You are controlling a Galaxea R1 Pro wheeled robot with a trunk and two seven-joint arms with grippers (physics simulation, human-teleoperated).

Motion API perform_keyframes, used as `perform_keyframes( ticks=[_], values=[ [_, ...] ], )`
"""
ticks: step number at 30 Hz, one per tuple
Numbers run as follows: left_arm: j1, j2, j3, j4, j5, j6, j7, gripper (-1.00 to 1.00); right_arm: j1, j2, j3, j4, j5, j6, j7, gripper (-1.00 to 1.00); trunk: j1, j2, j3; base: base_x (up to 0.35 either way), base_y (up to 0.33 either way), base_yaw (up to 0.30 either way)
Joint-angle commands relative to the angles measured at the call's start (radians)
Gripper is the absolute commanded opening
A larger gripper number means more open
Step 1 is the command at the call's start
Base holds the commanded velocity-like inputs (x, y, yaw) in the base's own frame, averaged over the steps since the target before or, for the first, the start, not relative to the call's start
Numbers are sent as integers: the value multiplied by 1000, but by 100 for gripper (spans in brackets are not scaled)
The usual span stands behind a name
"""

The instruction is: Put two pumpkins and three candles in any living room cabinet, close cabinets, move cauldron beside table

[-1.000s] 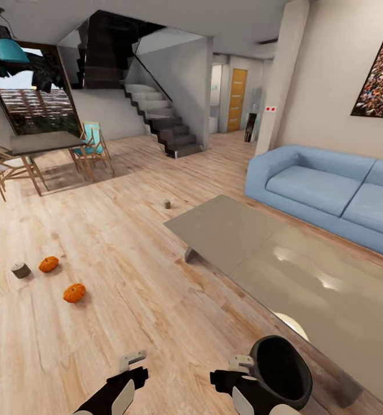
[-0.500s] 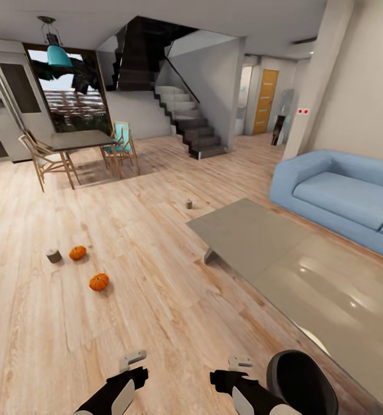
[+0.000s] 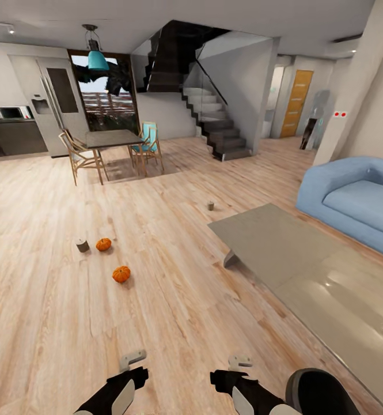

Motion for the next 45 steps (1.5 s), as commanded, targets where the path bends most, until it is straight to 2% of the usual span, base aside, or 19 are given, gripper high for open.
perform_keyframes(
  ticks=[1,45],
  values=[
    [0,0,2,-2,3,5,3,100,0,0,5,-3,-10,6,-5,100,0,0,0,0,0,276],
    [0,0,1,-2,1,4,-3,100,0,0,7,-3,-10,11,-10,100,0,0,17,0,0,276]
  ],
)
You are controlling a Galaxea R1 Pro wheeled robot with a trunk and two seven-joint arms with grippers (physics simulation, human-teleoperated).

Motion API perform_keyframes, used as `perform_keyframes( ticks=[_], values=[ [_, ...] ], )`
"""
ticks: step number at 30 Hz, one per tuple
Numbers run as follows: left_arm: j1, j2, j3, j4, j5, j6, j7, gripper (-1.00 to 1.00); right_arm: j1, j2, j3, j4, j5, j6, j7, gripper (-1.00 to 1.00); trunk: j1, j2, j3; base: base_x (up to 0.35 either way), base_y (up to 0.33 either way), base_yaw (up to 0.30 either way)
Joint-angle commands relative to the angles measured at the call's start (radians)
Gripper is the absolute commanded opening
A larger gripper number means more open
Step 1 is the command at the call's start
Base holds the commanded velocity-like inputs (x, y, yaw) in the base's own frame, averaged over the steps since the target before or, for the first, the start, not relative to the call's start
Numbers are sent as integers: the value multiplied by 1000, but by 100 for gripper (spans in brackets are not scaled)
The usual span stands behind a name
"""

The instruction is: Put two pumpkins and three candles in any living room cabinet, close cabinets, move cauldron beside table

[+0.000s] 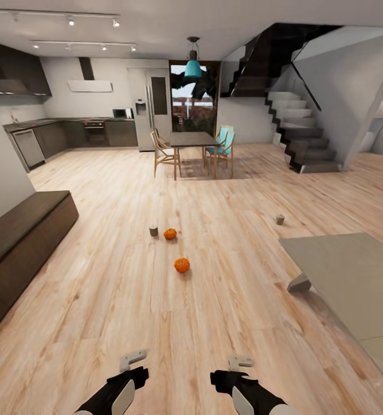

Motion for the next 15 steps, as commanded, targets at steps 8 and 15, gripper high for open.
perform_keyframes(
  ticks=[8,15],
  values=[
    [0,-1,2,-2,2,4,2,100,0,0,5,-2,-10,5,-5,100,0,0,2,0,0,276],
    [0,-1,0,-2,0,4,1,100,0,0,5,-3,-9,5,-5,100,0,0,5,0,0,276]
  ],
)
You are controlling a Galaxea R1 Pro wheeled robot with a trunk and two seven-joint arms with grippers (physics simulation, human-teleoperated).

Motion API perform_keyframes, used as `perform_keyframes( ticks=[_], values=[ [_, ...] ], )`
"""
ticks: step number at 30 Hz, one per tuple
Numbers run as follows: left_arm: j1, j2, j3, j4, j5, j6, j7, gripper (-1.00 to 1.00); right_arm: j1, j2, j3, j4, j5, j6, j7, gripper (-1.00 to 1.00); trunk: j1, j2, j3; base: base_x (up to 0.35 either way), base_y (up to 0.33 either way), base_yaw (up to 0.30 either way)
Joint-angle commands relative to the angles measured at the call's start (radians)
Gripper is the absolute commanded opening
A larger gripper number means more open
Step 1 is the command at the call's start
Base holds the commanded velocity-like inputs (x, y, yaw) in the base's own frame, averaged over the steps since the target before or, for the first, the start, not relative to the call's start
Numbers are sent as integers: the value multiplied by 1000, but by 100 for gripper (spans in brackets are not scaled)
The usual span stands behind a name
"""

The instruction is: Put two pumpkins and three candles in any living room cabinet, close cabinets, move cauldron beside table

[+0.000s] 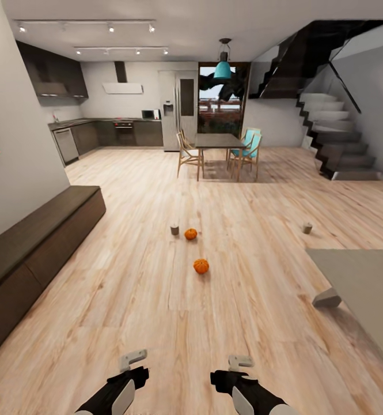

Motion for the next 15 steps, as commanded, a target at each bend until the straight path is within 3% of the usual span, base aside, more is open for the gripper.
perform_keyframes(
  ticks=[1,7,15],
  values=[
    [0,-1,2,-2,3,5,3,100,0,0,5,-2,-10,6,-5,100,0,0,0,0,0,276],
    [0,0,3,-2,4,5,3,100,0,0,5,-2,-9,5,-5,100,0,0,2,52,0,276],
    [0,1,3,-2,4,5,3,100,0,0,4,-6,-10,0,3,100,0,0,6,228,0,276]
  ],
)
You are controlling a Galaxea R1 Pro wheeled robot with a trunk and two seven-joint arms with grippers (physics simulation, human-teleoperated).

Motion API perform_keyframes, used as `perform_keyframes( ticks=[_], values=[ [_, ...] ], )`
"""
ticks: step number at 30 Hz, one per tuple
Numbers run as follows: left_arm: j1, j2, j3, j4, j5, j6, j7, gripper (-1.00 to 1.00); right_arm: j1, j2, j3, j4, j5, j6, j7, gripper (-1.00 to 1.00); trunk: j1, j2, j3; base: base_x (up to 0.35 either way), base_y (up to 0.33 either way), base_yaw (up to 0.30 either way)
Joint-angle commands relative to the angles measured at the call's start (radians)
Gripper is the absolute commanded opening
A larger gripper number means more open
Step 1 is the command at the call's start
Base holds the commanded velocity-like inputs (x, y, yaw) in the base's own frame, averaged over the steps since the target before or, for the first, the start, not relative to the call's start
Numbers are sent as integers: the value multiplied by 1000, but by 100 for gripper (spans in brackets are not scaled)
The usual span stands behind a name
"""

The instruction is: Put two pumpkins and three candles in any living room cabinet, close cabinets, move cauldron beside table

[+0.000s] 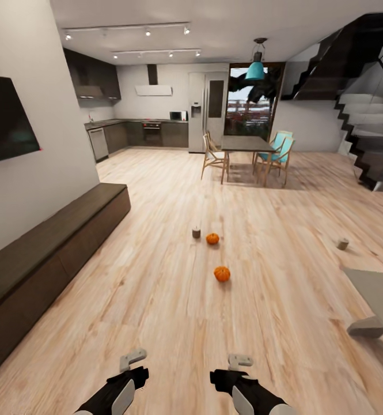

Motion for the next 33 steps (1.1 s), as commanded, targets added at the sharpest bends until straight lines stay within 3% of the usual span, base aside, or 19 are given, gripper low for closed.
perform_keyframes(
  ticks=[1,33],
  values=[
    [0,-1,2,-2,3,5,3,100,0,0,5,-3,-10,5,-5,100,0,0,0,304,0,276],
    [0,0,2,-2,3,5,3,100,0,0,5,-4,-10,4,-3,100,0,0,8,320,0,281]
  ],
)
